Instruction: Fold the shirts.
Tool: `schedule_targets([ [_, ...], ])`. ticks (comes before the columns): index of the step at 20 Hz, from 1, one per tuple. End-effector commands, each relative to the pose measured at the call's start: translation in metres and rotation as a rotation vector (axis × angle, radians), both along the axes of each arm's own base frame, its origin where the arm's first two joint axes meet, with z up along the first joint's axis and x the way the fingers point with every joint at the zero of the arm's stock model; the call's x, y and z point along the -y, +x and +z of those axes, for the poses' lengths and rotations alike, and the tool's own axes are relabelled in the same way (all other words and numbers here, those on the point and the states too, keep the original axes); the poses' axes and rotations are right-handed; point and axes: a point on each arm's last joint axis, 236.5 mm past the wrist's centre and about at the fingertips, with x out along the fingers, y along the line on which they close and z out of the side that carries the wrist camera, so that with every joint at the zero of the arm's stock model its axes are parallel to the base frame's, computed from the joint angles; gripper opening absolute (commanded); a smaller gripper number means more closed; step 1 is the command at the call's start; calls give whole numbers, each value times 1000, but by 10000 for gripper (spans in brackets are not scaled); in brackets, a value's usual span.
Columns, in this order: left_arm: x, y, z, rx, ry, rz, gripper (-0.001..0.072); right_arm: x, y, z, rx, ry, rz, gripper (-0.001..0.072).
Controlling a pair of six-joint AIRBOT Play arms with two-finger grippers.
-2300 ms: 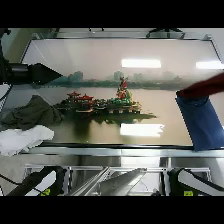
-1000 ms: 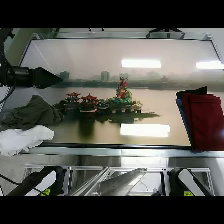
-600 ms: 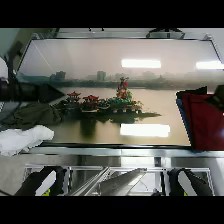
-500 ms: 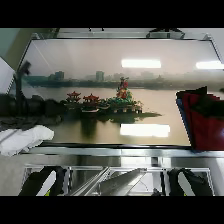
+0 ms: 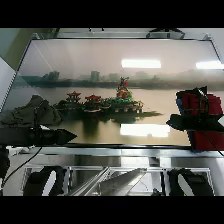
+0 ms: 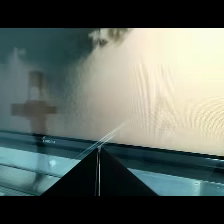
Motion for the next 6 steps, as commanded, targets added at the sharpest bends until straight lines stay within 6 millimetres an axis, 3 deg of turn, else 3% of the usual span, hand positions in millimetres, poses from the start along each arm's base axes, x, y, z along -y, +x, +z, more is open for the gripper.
schedule_targets([
  [1, 0, -2, -4, -3, -2, 8, 18, -2, 0, -4, -1, 1, 4, 22],
  [6, 0, 1, -4, 5, -1, 16, 18, -2, 1, -4, -1, 1, 4, 22],
])
